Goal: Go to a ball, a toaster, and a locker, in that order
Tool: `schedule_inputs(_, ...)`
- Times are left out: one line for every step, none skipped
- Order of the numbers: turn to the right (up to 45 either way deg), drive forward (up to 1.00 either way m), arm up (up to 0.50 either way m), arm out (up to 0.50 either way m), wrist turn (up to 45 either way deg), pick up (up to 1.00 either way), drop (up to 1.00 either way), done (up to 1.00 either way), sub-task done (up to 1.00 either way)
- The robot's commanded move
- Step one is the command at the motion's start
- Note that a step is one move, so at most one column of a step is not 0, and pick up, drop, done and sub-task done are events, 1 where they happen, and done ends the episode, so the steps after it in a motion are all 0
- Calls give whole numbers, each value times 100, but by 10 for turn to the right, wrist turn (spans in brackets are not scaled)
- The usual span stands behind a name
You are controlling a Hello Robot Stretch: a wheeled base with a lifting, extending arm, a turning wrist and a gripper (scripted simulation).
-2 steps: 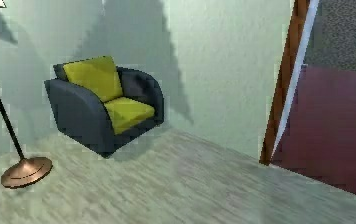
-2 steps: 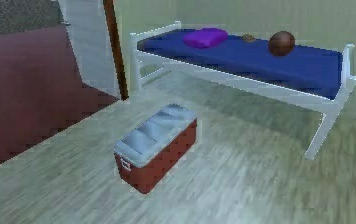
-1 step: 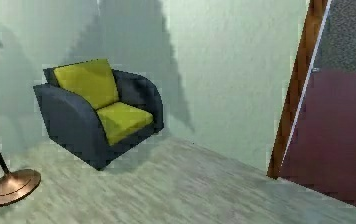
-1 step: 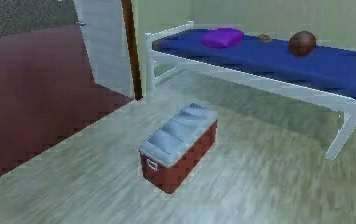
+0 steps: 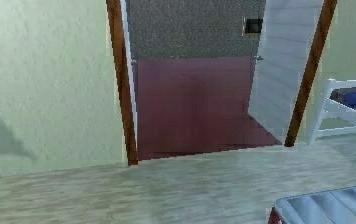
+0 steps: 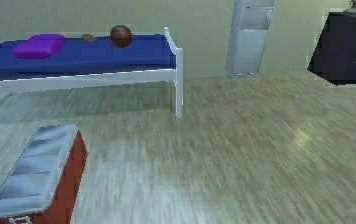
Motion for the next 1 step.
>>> schedule_inputs(0,50,0,0,0,0,0,0,0)
